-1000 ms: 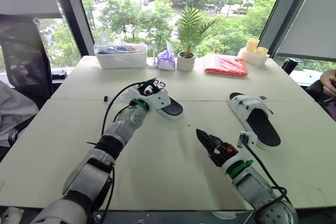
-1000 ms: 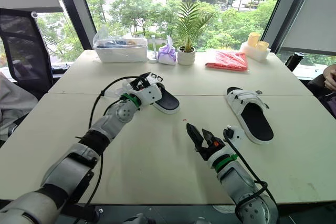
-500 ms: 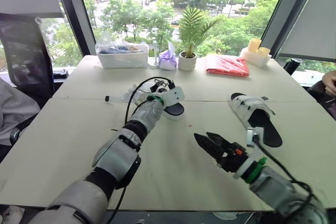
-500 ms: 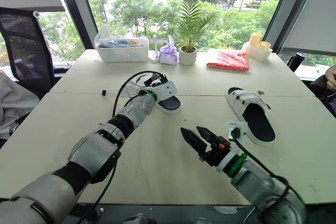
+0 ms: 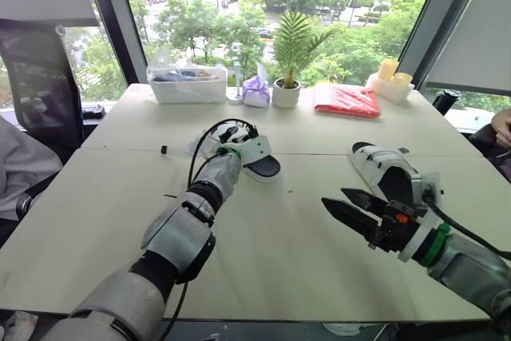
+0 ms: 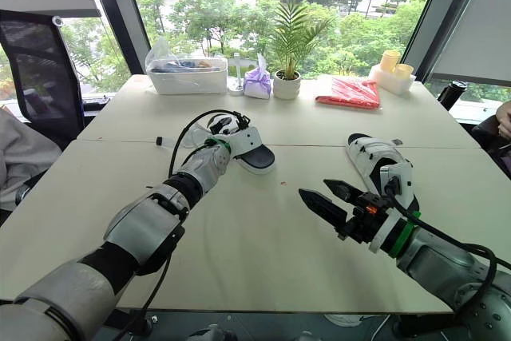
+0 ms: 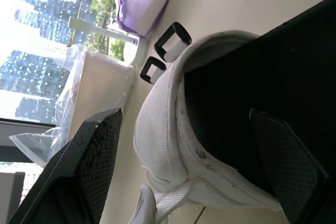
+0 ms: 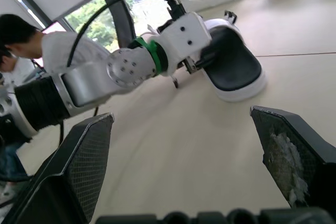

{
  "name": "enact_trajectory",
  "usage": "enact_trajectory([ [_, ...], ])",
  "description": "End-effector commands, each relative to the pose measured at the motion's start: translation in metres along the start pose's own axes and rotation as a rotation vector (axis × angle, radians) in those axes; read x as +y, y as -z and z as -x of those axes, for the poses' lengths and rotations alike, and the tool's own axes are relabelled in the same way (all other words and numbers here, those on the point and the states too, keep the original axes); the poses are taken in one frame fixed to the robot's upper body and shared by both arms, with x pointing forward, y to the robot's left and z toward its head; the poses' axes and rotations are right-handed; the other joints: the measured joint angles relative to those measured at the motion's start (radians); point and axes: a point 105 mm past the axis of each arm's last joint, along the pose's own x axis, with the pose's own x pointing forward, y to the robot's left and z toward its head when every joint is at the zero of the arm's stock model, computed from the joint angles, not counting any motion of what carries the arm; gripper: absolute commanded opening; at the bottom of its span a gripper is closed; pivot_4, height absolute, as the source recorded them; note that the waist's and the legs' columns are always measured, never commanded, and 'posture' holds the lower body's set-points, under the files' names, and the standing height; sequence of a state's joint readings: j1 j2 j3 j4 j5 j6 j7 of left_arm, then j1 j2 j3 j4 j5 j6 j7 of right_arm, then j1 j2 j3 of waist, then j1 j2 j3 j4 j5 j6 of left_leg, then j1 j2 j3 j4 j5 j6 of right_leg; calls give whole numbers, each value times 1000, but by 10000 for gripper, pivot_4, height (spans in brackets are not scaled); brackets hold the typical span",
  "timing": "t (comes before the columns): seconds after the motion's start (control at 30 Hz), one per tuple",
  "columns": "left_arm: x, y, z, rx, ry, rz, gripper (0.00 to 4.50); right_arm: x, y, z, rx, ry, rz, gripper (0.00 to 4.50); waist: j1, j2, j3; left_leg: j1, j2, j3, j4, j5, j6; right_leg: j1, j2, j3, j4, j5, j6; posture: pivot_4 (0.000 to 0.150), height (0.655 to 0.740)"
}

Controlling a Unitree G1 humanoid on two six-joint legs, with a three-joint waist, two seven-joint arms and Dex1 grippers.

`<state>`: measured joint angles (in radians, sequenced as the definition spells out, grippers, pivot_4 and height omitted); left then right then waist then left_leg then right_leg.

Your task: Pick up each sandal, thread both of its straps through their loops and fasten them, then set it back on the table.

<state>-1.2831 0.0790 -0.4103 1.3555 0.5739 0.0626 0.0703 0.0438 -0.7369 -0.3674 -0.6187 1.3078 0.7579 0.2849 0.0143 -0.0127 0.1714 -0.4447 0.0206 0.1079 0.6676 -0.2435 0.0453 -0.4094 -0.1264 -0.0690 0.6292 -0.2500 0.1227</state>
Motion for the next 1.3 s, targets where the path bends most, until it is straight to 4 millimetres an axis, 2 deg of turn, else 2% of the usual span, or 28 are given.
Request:
enact_trajectory([
  [0.03, -5, 19, 1, 53, 22, -31, 31877, 1, -8, 2, -19, -6, 42, 45000, -1, 0, 0, 0, 0, 0, 0, 0, 0, 0, 0, 0, 0, 0, 0, 1500, 7400],
  [0.23, 1, 27, 1, 61, 3, -85, 1830, 0, -8, 4, -21, 3, 45, 45000, -2, 0, 0, 0, 0, 0, 0, 0, 0, 0, 0, 0, 0, 0, 0, 1500, 7400],
  [0.27, 3, 27, 1, 58, -3, -96, 320, 0, -8, 5, -21, 6, 43, 45000, -1, 0, 0, 0, 0, 0, 0, 0, 0, 0, 0, 0, 0, 0, 0, 1500, 7400],
  [0.4, 9, 20, 1, 23, -21, -152, 320, -2, -6, 6, -24, 14, 36, 45000, 0, 0, 0, 0, 0, 0, 0, 0, 0, 0, 0, 0, 0, 0, 0, 1500, 7400],
  [0.53, 13, -17, 1, -165, -26, -275, 320, -4, -4, 6, -24, 16, 24, 45000, 1, 0, 0, 0, 0, 0, 0, 0, 0, 0, 0, 0, 0, 0, 0, 1500, 7400],
  [0.6, 12, -38, 6, -315, -11, -347, 320, -8, -2, 10, 0, 25, 33, 45000, 9, 0, 0, -1, 0, 0, 0, 0, 0, 0, -1, 0, 0, 0, 0, 1500, 7400],
  [0.63, 10, -45, 10, -389, 3, -376, 320, -10, -2, 13, 13, 34, 44, 45000, 14, 0, 0, -1, -1, 0, 0, 0, 0, 0, -1, 0, 0, 0, 0, 1500, 7400],
  [0.7, 8, -47, 16, -469, 30, -430, 320, -15, -3, 19, 34, 48, 68, 45000, 26, 0, 0, -1, -2, 1, 0, 0, 1, -1, -3, 0, -1, 0, 0, 1500, 7400],
  [0.8, 1, -47, 39, -690, 127, -494, 320, -26, -6, 33, 84, 84, 117, 45000, 26, 0, 0, -1, -4, 2, 0, -1, 2, -1, -6, 0, -1, 0, 0, 1500, 7400],
  [0.9, -8, -58, 83, -1018, 212, -534, 320, -32, -6, 41, 123, 97, 142, 45000, 23, 0, 0, -1, -4, 3, 0, -2, 3, -1, -7, 0, -2, 0, 0, 1500, 7400],
  [1.03, -8, -56, 130, -1309, 263, -505, 320, -39, -5, 50, 176, 106, 172, 45000, 28, 0, 0, -1, -4, 3, 0, -2, 3, -1, -8, 0, -2, 0, 0, 1500, 7400],
  [1.2, -15, -45, 158, -1469, 313, -512, 320, -39, 0, 53, 219, 91, 179, 45000, 25, 0, 0, -1, -4, 3, 2, -3, 5, 0, -8, 0, -2, 0, 0, 1500, 7400],
  [1.3, -24, -42, 161, -1487, 333, -554, 320, -39, 5, 51, 227, 85, 174, 45000, 25, 0, 0, -1, -5, 3, 2, -3, 5, 0, -8, 0, -2, 0, 0, 1500, 7400],
])
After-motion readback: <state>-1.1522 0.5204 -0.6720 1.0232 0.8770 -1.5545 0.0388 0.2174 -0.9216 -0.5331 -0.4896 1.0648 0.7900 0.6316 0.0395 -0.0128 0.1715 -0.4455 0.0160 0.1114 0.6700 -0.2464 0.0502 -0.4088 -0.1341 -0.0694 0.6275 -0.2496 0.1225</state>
